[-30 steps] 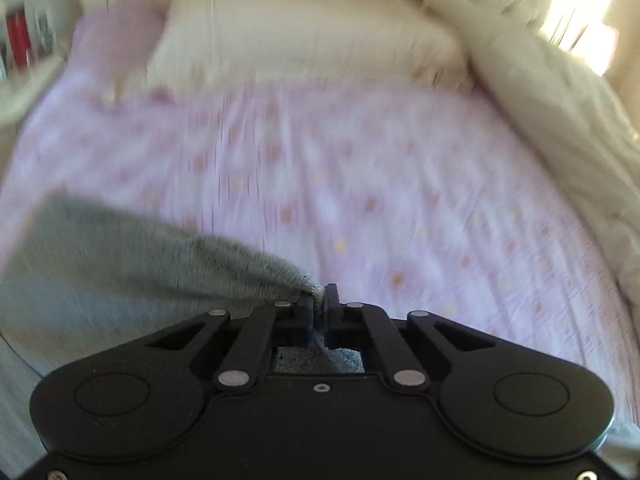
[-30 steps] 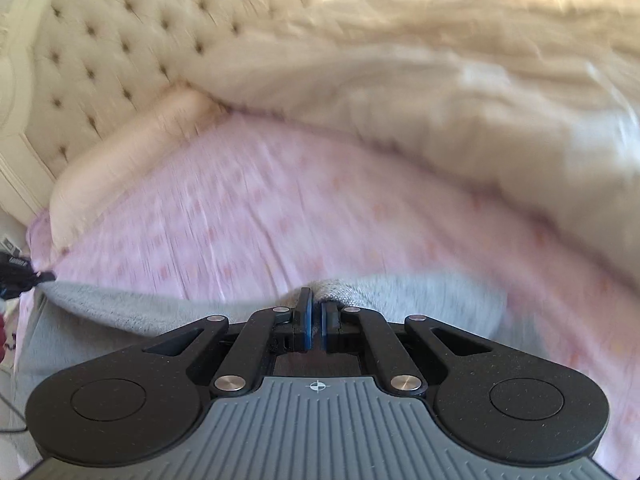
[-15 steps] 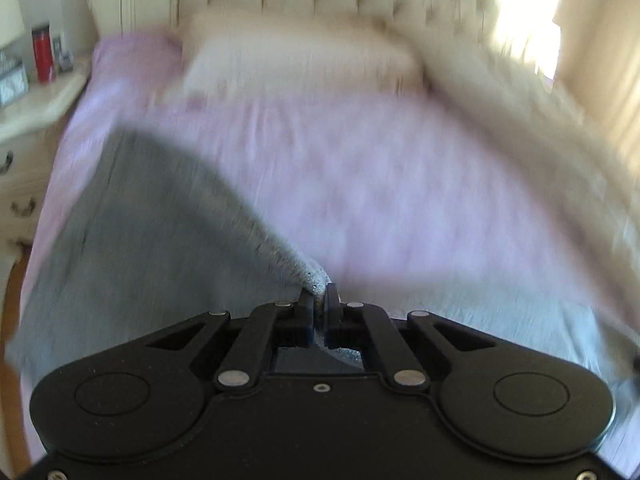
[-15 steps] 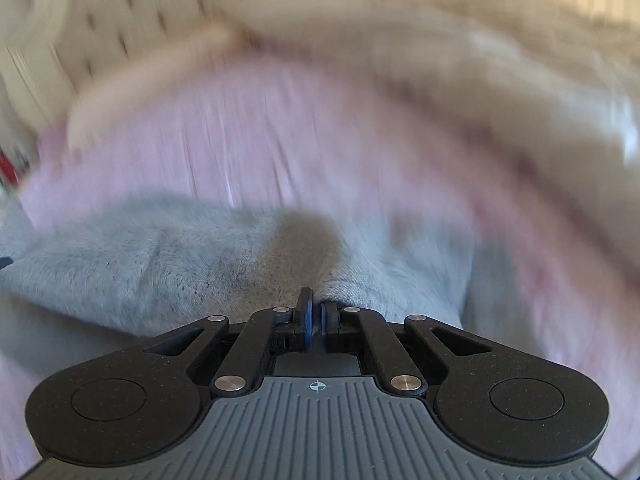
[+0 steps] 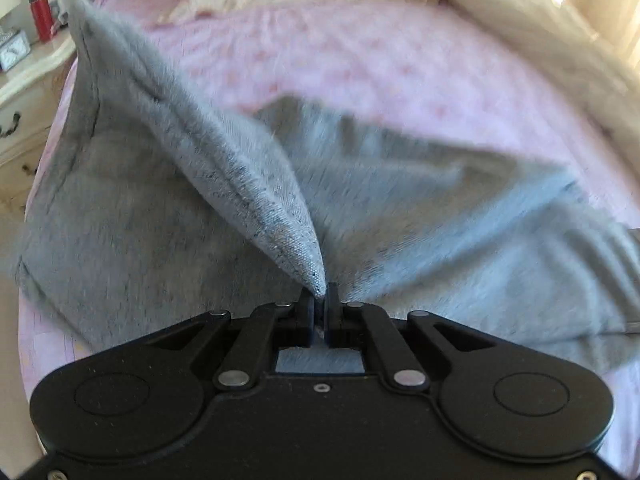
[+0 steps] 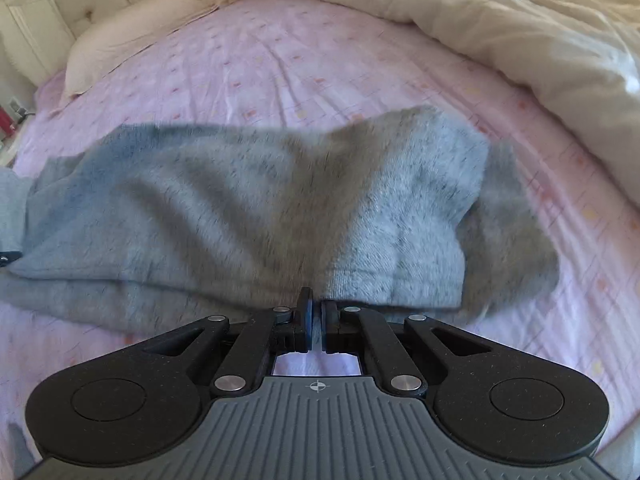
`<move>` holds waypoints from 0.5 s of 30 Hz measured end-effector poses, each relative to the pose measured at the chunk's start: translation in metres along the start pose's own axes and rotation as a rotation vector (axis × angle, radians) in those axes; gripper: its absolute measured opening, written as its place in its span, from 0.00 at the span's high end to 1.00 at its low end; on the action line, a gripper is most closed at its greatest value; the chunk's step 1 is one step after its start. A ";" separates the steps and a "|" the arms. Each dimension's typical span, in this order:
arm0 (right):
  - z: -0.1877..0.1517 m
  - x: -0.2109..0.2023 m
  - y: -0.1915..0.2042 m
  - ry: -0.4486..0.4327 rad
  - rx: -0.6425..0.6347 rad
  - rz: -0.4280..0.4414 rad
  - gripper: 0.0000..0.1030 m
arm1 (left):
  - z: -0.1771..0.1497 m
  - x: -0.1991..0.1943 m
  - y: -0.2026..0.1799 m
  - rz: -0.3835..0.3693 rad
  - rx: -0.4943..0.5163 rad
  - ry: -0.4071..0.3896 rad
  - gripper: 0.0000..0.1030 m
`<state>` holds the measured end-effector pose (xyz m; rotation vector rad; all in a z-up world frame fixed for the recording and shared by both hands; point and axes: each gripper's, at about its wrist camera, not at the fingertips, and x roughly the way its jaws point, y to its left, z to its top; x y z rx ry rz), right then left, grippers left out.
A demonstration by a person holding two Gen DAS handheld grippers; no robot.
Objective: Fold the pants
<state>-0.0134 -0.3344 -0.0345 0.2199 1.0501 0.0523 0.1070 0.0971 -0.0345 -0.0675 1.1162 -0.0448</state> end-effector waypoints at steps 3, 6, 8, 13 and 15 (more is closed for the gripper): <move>0.000 -0.021 -0.015 -0.105 0.080 0.052 0.94 | 0.000 0.010 0.004 -0.014 -0.024 0.033 0.95; 0.005 -0.034 -0.036 -0.224 0.177 -0.026 0.93 | 0.002 0.011 0.001 -0.013 -0.012 0.035 0.95; 0.010 -0.029 -0.052 -0.222 0.232 -0.076 0.92 | 0.002 0.011 0.002 -0.009 -0.013 0.038 0.95; 0.004 -0.001 -0.083 -0.110 0.404 -0.026 0.88 | 0.006 0.013 -0.002 -0.005 -0.008 0.035 0.95; -0.004 0.002 -0.083 -0.101 0.436 -0.013 0.82 | 0.000 0.013 0.003 -0.007 -0.002 0.033 0.94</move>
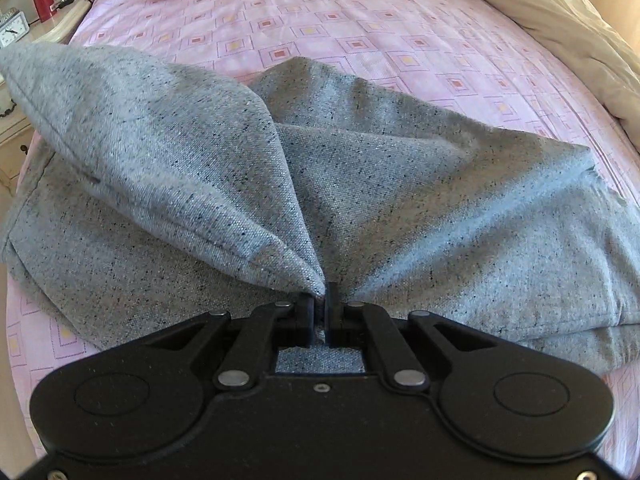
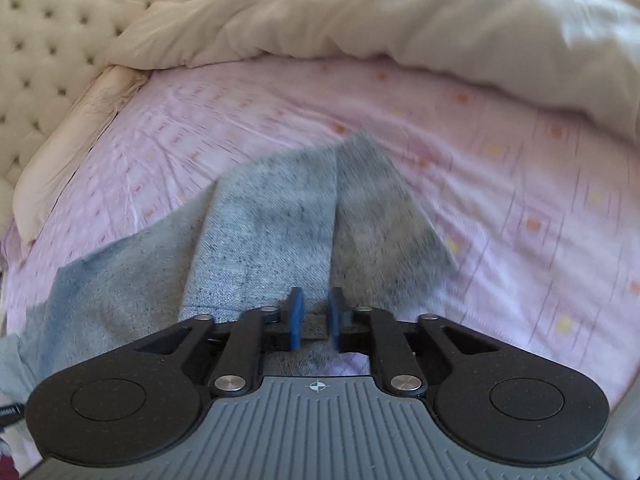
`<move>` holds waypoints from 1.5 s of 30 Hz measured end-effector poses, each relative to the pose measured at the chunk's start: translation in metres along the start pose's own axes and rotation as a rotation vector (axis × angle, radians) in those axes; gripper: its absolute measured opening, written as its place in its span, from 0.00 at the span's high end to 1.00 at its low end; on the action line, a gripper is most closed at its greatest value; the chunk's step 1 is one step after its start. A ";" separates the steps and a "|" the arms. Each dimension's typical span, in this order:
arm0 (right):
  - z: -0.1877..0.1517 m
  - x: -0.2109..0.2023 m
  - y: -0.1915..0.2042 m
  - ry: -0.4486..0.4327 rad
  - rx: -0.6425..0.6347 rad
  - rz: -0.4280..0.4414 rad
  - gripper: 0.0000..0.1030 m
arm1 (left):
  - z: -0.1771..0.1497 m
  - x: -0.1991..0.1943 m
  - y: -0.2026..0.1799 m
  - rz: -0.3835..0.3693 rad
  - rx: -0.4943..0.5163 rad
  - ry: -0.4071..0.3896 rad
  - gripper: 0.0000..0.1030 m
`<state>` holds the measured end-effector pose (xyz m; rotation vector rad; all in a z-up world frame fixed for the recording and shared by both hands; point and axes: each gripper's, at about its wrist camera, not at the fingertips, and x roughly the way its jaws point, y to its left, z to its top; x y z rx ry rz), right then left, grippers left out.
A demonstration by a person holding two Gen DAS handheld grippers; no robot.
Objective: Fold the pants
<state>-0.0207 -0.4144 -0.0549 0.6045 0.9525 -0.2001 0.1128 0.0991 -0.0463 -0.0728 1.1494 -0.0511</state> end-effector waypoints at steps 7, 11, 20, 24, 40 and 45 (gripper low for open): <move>-0.008 0.005 0.012 -0.005 -0.036 0.020 0.73 | 0.000 0.003 -0.002 0.011 0.005 -0.002 0.94; -0.006 0.000 0.028 -0.018 -0.180 -0.018 0.93 | -0.001 0.000 -0.004 0.020 0.027 -0.007 0.94; 0.015 -0.038 0.020 -0.149 -0.358 -0.295 0.96 | -0.015 -0.046 -0.007 -0.007 0.064 -0.061 0.95; 0.012 -0.032 0.023 -0.131 -0.403 -0.309 0.96 | -0.019 -0.046 -0.002 -0.013 0.020 -0.032 0.95; 0.023 -0.035 0.026 -0.158 -0.462 -0.297 0.86 | -0.028 -0.050 -0.023 -0.025 0.371 0.014 0.85; 0.049 -0.001 0.017 -0.147 -0.448 -0.210 0.74 | -0.023 -0.050 -0.008 -0.066 0.274 0.060 0.83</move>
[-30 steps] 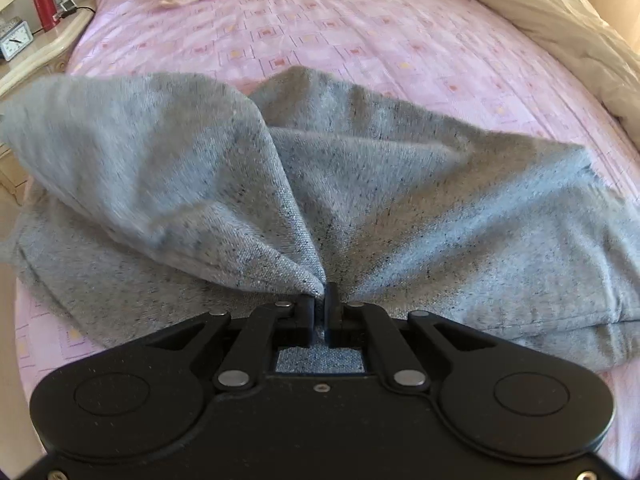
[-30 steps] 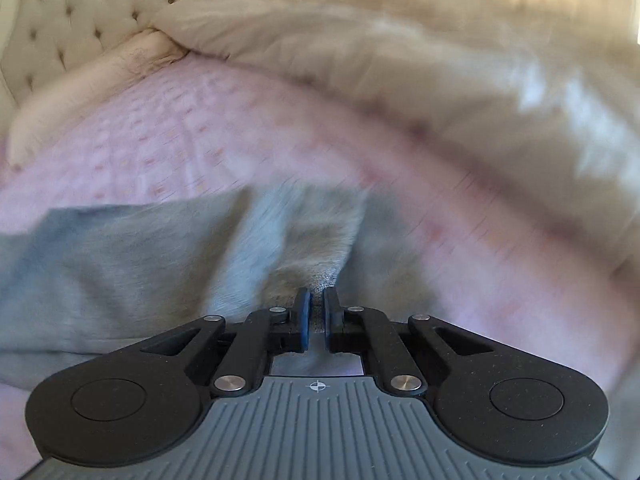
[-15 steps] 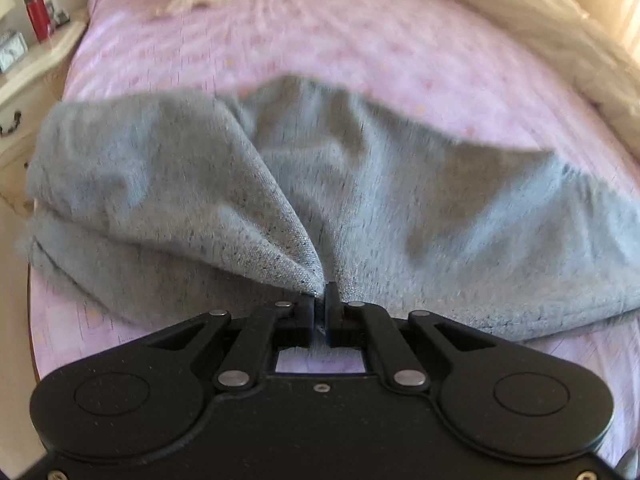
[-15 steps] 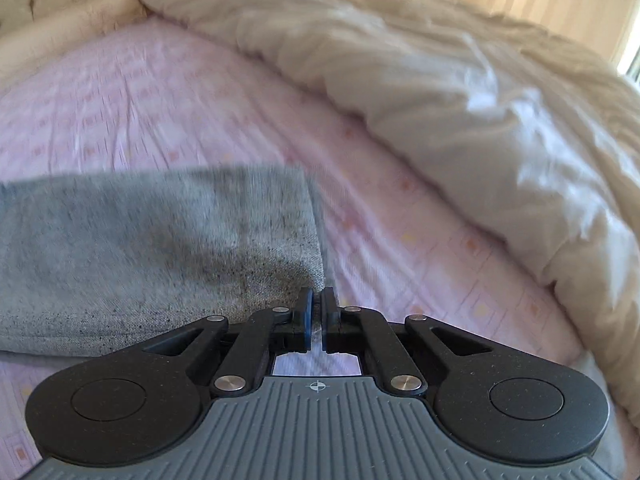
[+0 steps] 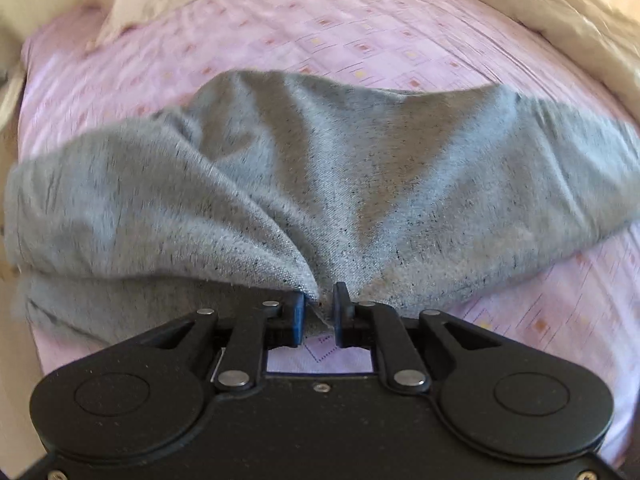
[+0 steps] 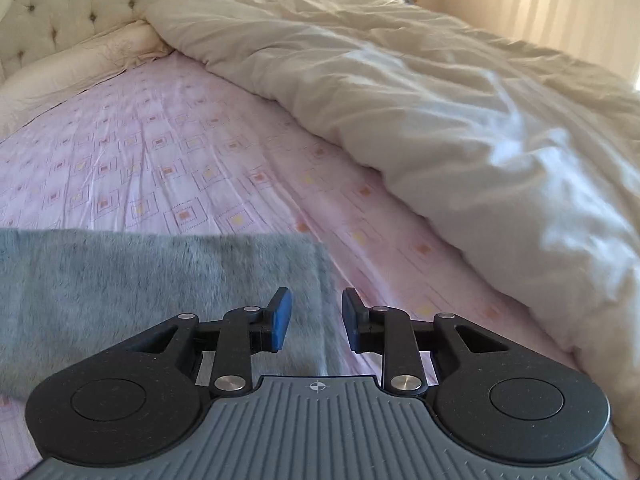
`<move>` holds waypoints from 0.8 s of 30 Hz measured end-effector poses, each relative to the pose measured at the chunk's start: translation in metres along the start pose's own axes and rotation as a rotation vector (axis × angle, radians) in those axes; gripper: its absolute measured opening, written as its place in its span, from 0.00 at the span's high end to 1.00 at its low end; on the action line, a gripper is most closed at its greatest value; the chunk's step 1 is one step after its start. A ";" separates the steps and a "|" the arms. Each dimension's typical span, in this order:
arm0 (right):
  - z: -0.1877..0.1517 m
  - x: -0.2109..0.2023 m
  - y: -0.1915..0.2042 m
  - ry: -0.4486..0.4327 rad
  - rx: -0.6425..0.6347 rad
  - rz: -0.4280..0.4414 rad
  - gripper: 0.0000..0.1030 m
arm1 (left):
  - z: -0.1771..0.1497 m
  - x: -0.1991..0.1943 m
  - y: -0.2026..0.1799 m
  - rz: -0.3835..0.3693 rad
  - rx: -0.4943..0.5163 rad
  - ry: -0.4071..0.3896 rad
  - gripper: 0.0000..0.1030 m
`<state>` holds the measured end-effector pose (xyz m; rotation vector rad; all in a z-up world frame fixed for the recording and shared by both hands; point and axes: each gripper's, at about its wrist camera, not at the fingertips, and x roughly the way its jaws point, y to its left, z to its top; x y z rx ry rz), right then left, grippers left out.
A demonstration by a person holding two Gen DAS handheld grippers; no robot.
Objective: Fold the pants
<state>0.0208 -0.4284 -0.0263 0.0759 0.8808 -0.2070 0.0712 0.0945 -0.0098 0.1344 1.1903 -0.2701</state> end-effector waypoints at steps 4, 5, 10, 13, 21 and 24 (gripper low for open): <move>0.010 0.037 -0.011 0.033 0.103 0.057 0.73 | 0.000 -0.001 0.001 0.008 -0.036 0.012 0.79; 0.011 0.044 -0.014 0.052 0.138 0.076 0.69 | -0.001 -0.003 0.000 0.012 -0.034 0.011 0.79; 0.005 0.043 -0.010 0.052 0.166 0.087 0.68 | -0.003 -0.012 -0.003 0.002 -0.026 -0.007 0.79; 0.004 0.036 0.003 0.044 0.076 0.091 0.93 | -0.001 -0.020 -0.007 -0.025 0.023 -0.040 0.79; 0.003 0.020 0.001 0.007 -0.057 -0.088 0.97 | 0.048 -0.043 -0.030 -0.151 0.116 -0.158 0.79; -0.001 0.028 -0.002 0.032 -0.039 -0.082 0.97 | 0.068 -0.042 -0.044 -0.117 0.181 -0.240 0.73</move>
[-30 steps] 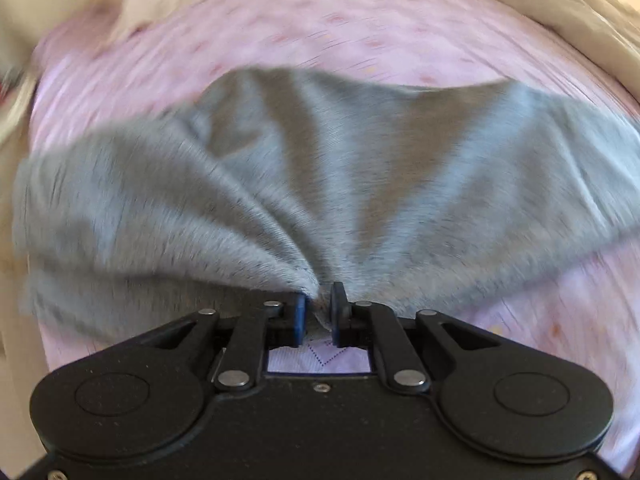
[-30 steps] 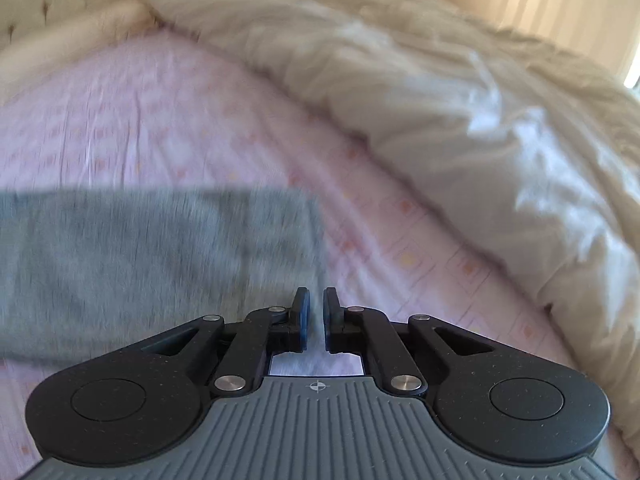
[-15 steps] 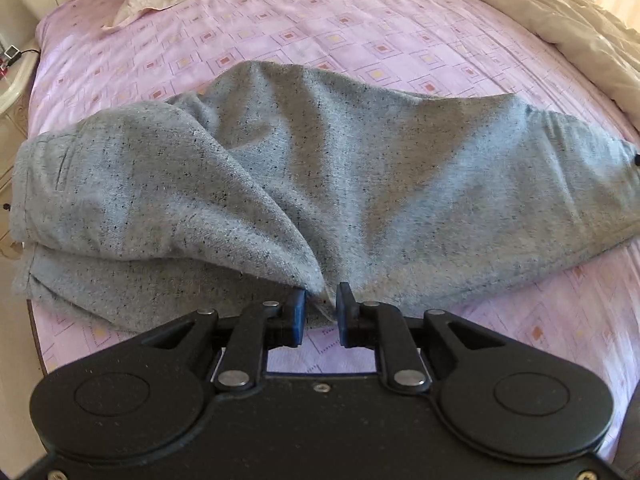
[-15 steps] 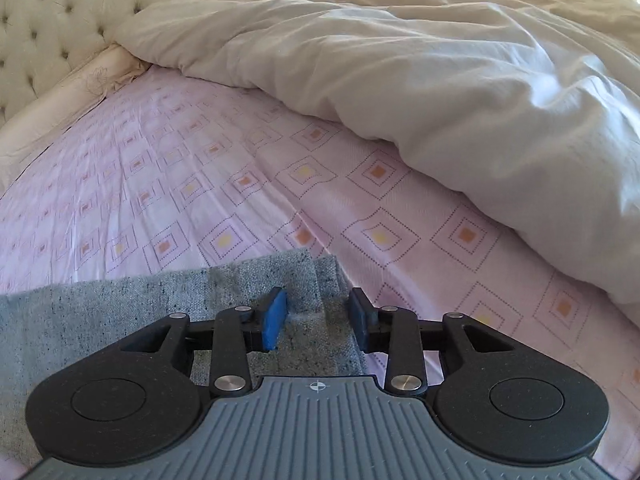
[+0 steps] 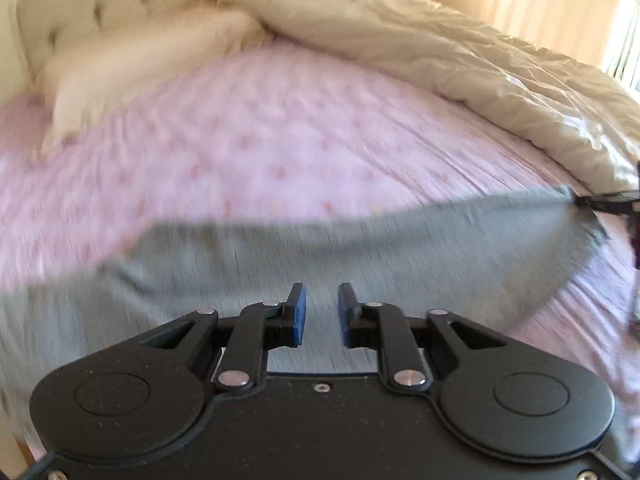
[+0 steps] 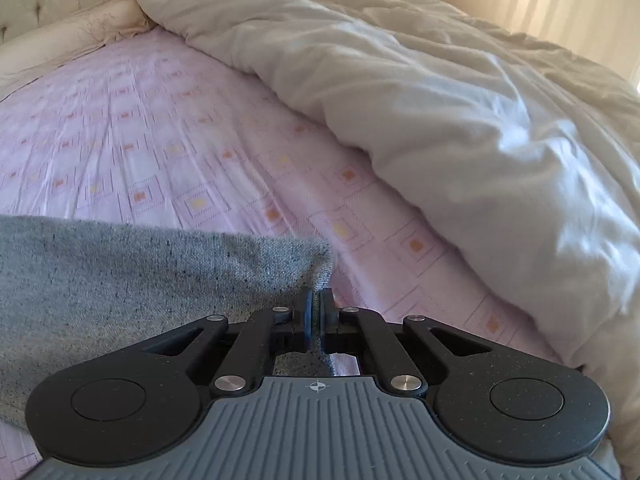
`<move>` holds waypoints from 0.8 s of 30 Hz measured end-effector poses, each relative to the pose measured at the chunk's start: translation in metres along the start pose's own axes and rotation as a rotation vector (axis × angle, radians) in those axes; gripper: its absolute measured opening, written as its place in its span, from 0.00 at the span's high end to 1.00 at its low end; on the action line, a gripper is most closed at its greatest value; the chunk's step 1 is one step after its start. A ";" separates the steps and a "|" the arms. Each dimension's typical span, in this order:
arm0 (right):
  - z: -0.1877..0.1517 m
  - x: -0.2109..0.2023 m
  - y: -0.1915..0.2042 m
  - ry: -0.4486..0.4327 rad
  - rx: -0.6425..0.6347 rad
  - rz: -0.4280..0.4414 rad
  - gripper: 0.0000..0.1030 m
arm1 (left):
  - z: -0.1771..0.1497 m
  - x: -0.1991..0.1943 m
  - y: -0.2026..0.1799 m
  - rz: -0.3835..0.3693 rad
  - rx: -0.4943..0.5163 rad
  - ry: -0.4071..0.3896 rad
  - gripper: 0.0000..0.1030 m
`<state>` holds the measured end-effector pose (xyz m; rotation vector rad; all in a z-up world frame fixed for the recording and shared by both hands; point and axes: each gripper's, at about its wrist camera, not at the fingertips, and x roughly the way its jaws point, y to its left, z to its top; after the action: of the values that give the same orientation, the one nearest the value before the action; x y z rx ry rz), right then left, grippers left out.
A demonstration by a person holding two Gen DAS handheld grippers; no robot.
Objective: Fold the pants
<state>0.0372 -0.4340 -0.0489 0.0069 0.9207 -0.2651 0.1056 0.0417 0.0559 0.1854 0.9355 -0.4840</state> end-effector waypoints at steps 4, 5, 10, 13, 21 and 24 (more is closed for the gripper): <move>0.004 0.004 0.003 0.011 0.004 -0.003 0.96 | 0.011 0.038 0.001 0.095 0.012 0.042 0.70; 0.004 0.005 0.002 0.015 0.006 0.003 0.95 | 0.009 0.049 0.005 0.135 -0.014 0.067 0.71; 0.005 -0.011 0.001 -0.025 0.003 -0.005 0.92 | -0.037 0.093 0.030 0.133 -0.220 0.311 0.71; 0.013 -0.036 0.015 -0.159 -0.066 -0.054 0.91 | -0.046 0.073 0.032 0.130 -0.253 0.247 0.71; 0.061 -0.063 0.128 -0.261 -0.399 0.390 0.81 | -0.047 0.001 0.086 0.373 -0.459 0.053 0.63; 0.073 -0.062 0.198 -0.214 -0.559 0.593 0.81 | -0.053 -0.011 0.126 0.502 -0.546 0.056 0.61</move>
<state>0.1040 -0.2375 0.0233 -0.2559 0.7166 0.5369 0.1214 0.1749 0.0267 -0.0665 1.0017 0.2457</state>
